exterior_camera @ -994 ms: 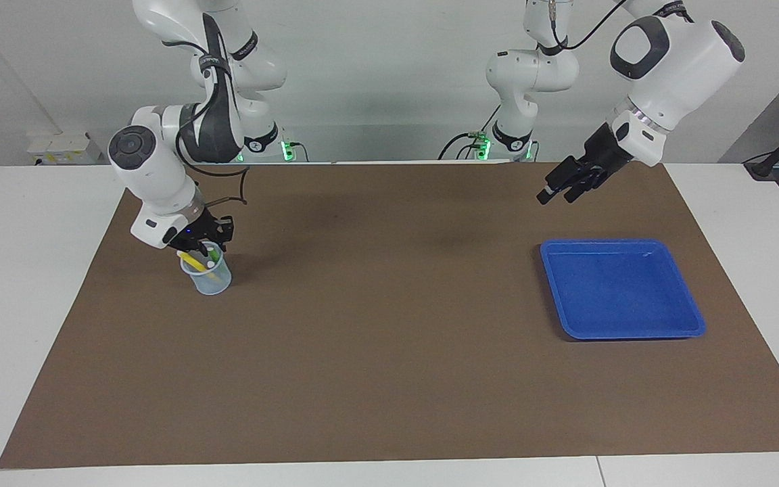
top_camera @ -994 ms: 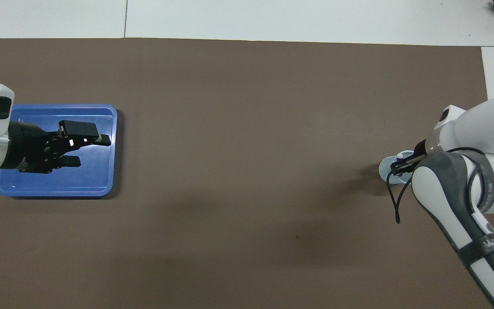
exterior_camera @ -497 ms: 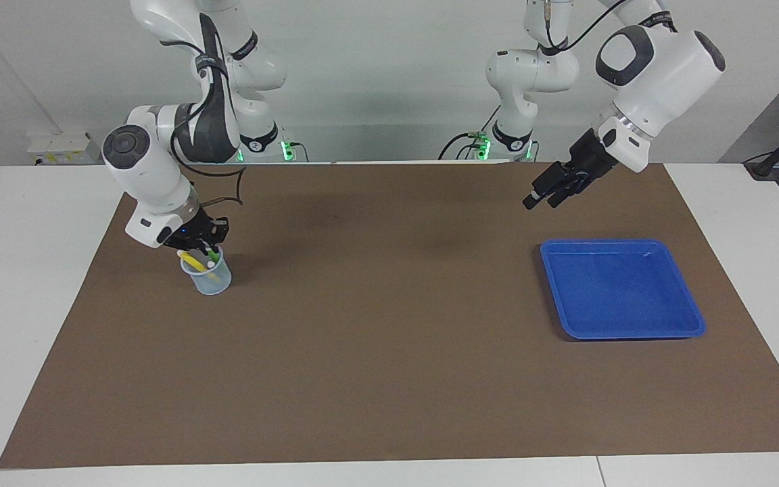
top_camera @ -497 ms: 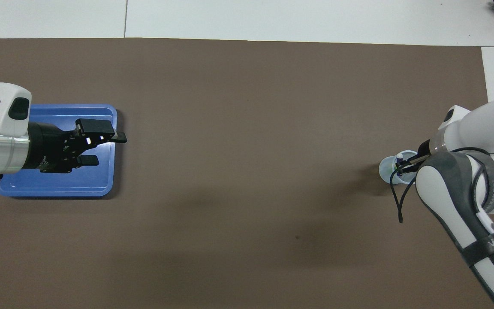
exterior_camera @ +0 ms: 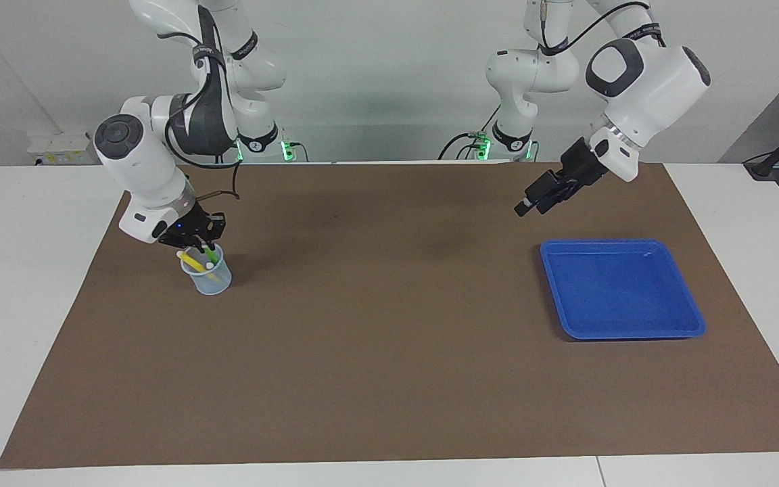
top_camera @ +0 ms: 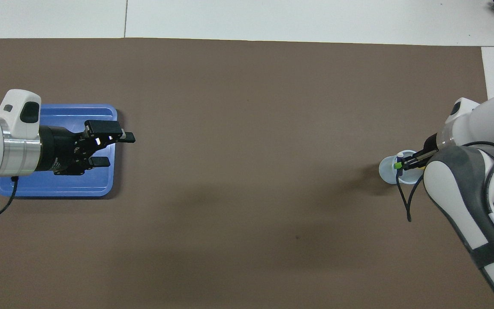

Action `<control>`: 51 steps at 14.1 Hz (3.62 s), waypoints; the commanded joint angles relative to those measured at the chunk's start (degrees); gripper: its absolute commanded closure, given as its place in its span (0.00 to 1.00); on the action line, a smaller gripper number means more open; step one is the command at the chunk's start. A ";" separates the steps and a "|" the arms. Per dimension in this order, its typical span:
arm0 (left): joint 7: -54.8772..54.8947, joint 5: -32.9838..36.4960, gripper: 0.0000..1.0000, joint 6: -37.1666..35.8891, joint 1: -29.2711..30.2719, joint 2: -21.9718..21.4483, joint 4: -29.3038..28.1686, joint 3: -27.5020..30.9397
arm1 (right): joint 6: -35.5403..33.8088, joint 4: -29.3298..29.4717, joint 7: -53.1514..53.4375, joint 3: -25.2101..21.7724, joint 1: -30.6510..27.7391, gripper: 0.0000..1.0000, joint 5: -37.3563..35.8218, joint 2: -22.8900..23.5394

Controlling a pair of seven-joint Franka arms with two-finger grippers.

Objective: Right arm passes pens to left for tray arrangement
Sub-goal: 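Carry the green pen toward the left gripper while the left gripper approaches, then close the left gripper on the green pen held by the right gripper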

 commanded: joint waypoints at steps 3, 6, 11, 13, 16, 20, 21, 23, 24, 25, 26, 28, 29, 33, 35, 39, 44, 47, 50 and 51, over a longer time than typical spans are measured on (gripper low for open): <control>-0.82 -4.16 0.00 1.06 -0.34 -1.30 -2.85 0.49 | -11.49 10.65 -1.24 0.64 0.31 0.95 0.41 -0.67; -3.88 -9.24 0.00 1.93 -0.34 -0.86 -4.17 0.49 | -15.01 15.06 -1.24 3.27 0.31 0.95 1.19 -0.84; -8.11 -16.80 0.03 5.87 -0.78 -0.68 -4.26 0.49 | -12.66 15.60 10.67 6.88 0.75 0.95 12.95 -1.11; -9.68 -20.32 0.03 8.86 -1.13 -0.77 -5.31 0.40 | -10.29 15.33 16.23 7.14 2.85 0.95 17.43 -1.02; -15.74 -25.77 0.01 15.97 -4.73 -0.68 -6.63 0.40 | -3.88 13.14 24.66 7.15 6.97 0.95 23.51 -1.63; -18.74 -30.51 0.02 23.27 -9.74 -0.77 -8.91 0.40 | 9.12 8.49 34.07 7.15 14.35 0.95 29.06 -3.04; -19.36 -32.88 0.02 25.20 -10.44 -0.77 -9.27 0.40 | 12.11 7.69 36.36 7.15 16.37 0.95 29.76 -3.22; -21.81 -35.71 0.02 28.46 -12.55 -0.68 -9.36 0.40 | 17.73 6.20 43.46 7.15 19.89 0.95 30.64 -3.66; -22.96 -36.33 0.02 30.13 -13.86 -0.59 -9.53 0.40 | 21.07 5.84 46.72 7.15 21.21 0.95 31.08 -3.66; -23.75 -37.81 0.02 32.23 -15.18 -0.59 -9.80 0.40 | 24.76 4.79 48.49 7.15 22.79 0.95 32.13 -3.57; -24.02 -40.00 0.02 34.78 -16.68 -0.07 -9.80 0.40 | 28.80 3.65 49.64 7.15 24.38 0.95 33.44 -3.48; -24.37 -43.61 0.02 39.27 -19.49 0.20 -9.80 0.40 | 35.66 1.80 51.49 7.15 27.89 0.95 34.94 -3.05; -25.33 -44.93 0.03 40.07 -20.37 0.20 -9.80 0.40 | 37.26 1.45 52.54 7.15 29.39 0.95 34.95 -2.87; -28.85 -45.04 0.07 41.57 -23.02 0.55 -10.06 0.40 | 37.71 0.74 53.43 7.15 30.89 0.97 34.95 -3.04; -29.03 -45.04 0.07 41.48 -23.02 0.46 -10.24 0.40 | 37.71 0.74 53.43 7.15 30.90 0.98 34.95 -3.04; -28.94 -44.86 0.10 40.52 -23.02 0.29 -10.41 0.49 | 37.71 0.74 53.43 7.15 30.90 0.99 34.95 -3.04; -28.42 -44.68 0.32 39.38 -22.93 -0.15 -11.29 0.66 | 37.89 0.83 53.43 7.15 30.90 1.00 34.95 -2.95; -28.50 -44.51 0.52 38.32 -22.84 -0.24 -11.21 0.75 | 38.24 0.83 53.43 7.15 30.90 1.00 34.95 -2.87; -28.68 -43.37 0.48 36.30 -22.23 -1.38 -11.90 0.84 | 38.24 0.83 53.43 7.15 30.90 1.00 34.95 -2.87; -28.77 -41.63 0.42 35.34 -21.88 -1.91 -12.43 0.84 | 38.33 0.83 53.43 7.15 30.90 1.00 34.95 -2.87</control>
